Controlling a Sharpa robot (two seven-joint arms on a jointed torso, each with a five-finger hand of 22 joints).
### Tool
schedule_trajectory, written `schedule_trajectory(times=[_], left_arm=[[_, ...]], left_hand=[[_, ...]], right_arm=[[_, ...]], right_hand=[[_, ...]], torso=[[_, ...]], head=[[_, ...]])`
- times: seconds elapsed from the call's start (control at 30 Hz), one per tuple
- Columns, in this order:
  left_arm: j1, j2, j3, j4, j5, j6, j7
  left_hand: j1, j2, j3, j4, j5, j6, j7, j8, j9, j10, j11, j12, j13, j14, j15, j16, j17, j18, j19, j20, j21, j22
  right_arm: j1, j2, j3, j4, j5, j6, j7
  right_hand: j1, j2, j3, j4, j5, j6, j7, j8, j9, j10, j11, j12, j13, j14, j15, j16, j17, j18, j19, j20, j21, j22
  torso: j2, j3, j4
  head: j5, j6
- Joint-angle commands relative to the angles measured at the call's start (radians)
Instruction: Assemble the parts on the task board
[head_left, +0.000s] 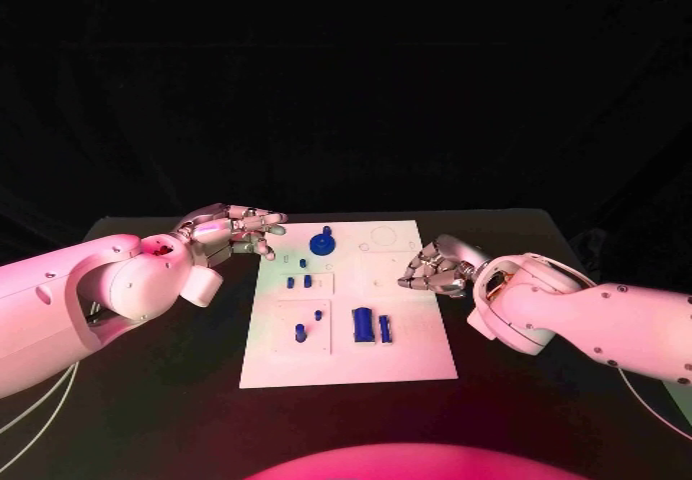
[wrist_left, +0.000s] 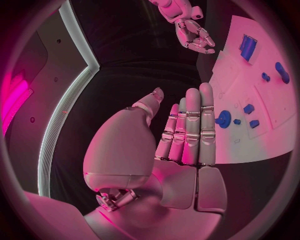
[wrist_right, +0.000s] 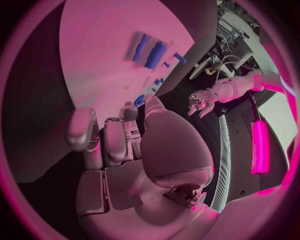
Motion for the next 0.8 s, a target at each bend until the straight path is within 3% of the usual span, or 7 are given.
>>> schedule_trajectory(times=[0.03,0.1,0.3,0.33,0.43,0.5,0.8], left_arm=[[-0.006,0.017,-0.001,-0.017,0.066,-0.081,0.120],[-0.010,0.032,-0.001,-0.036,0.085,-0.107,0.147],[-0.021,0.086,-0.002,-0.106,0.150,-0.159,0.232],[-0.023,0.092,-0.002,-0.114,0.154,-0.162,0.240],[-0.030,0.131,-0.002,-0.162,0.181,-0.197,0.274],[-0.032,0.154,-0.002,-0.189,0.192,-0.221,0.286],[-0.045,0.219,-0.001,-0.261,0.205,-0.281,0.306]], left_hand=[[0.001,0.009,-0.022,0.008,-0.002,-0.001,-0.004,0.008,0.000,-0.009,0.005,0.010,0.003,-0.037,0.002,-0.040,-0.024,0.021,-0.028,0.004,-0.040,-0.024],[0.012,0.018,-0.040,0.012,0.003,0.000,-0.002,0.015,0.000,-0.022,0.010,0.012,-0.002,-0.086,0.017,-0.106,-0.060,0.019,-0.064,0.015,-0.095,-0.057],[0.031,0.047,-0.102,0.032,-0.001,-0.012,-0.003,0.020,-0.007,-0.040,0.026,-0.029,-0.041,-0.200,0.068,-0.379,-0.187,0.007,-0.188,0.083,-0.305,-0.188],[0.030,0.045,-0.114,0.034,-0.005,-0.017,-0.006,0.016,-0.009,-0.041,0.030,-0.036,-0.046,-0.204,0.071,-0.404,-0.197,0.008,-0.193,0.091,-0.323,-0.201],[0.044,0.058,-0.165,0.037,-0.003,-0.035,-0.020,-0.003,-0.014,-0.054,0.049,-0.084,-0.079,-0.225,0.097,-0.527,-0.245,0.008,-0.247,0.133,-0.430,-0.272],[0.049,0.064,-0.191,0.040,-0.002,-0.039,-0.024,-0.014,-0.015,-0.071,0.063,-0.113,-0.095,-0.248,0.114,-0.584,-0.270,0.008,-0.271,0.149,-0.475,-0.303],[0.073,0.085,-0.269,0.051,-0.003,-0.041,-0.038,-0.060,-0.014,-0.092,0.077,-0.199,-0.098,-0.254,0.134,-0.706,-0.334,-0.006,-0.285,0.156,-0.565,-0.374]], right_arm=[[0.019,0.023,0.000,-0.068,0.402,-0.018,0.293],[0.028,0.045,0.000,-0.121,0.524,0.009,0.369],[0.046,0.136,0.001,-0.298,0.794,0.113,0.559],[0.047,0.145,0.001,-0.316,0.809,0.122,0.572],[0.050,0.197,0.001,-0.410,0.877,0.166,0.630],[0.051,0.219,0.002,-0.449,0.899,0.184,0.653],[0.052,0.266,0.003,-0.514,0.928,0.211,0.702]], right_hand=[[0.035,0.008,0.004,-0.012,-0.044,-0.021,0.018,-0.020,-0.013,-0.076,0.017,-0.133,-0.102,-0.077,0.015,-0.177,-0.181,0.039,-0.112,0.012,-0.255,-0.022],[0.077,0.016,0.010,-0.024,-0.073,-0.026,0.027,-0.032,-0.029,-0.122,0.029,-0.213,-0.178,-0.138,0.028,-0.327,-0.321,0.068,-0.216,0.027,-0.484,-0.126],[0.161,0.030,0.036,-0.046,-0.157,-0.030,0.049,-0.063,-0.088,-0.233,0.089,-0.446,-0.435,-0.417,0.115,-0.719,-0.566,0.054,-0.405,0.096,-0.734,-0.319],[0.166,0.030,0.034,-0.050,-0.167,-0.028,0.063,-0.078,-0.111,-0.218,0.095,-0.478,-0.498,-0.410,0.137,-0.780,-0.617,0.066,-0.421,0.108,-0.787,-0.378],[0.169,0.046,0.029,-0.065,-0.171,-0.020,0.069,-0.103,-0.175,-0.183,0.112,-0.546,-0.650,-0.409,0.144,-0.930,-0.736,0.071,-0.413,0.157,-0.878,-0.511],[0.160,0.054,0.020,-0.077,-0.171,-0.020,0.068,-0.101,-0.215,-0.164,0.125,-0.580,-0.732,-0.395,0.153,-1.002,-0.798,0.073,-0.394,0.159,-0.913,-0.582],[0.110,0.087,-0.024,-0.123,-0.171,-0.061,0.089,-0.101,-0.340,-0.118,0.138,-0.685,-0.906,-0.371,0.186,-1.141,-0.957,0.075,-0.484,0.196,-0.928,-0.822]], torso=[[-0.031,-0.0093,-0.0083],[-0.042,-0.0129,-0.0125],[-0.064,-0.0183,-0.0278],[-0.067,-0.0183,-0.0285],[-0.078,-0.0170,-0.0318],[-0.084,-0.0159,-0.0334],[-0.096,-0.0067,-0.0330]], head=[[0.003,0.028],[0.008,0.039],[0.021,0.085],[0.023,0.090],[0.034,0.099],[0.041,0.102],[0.063,0.114]])
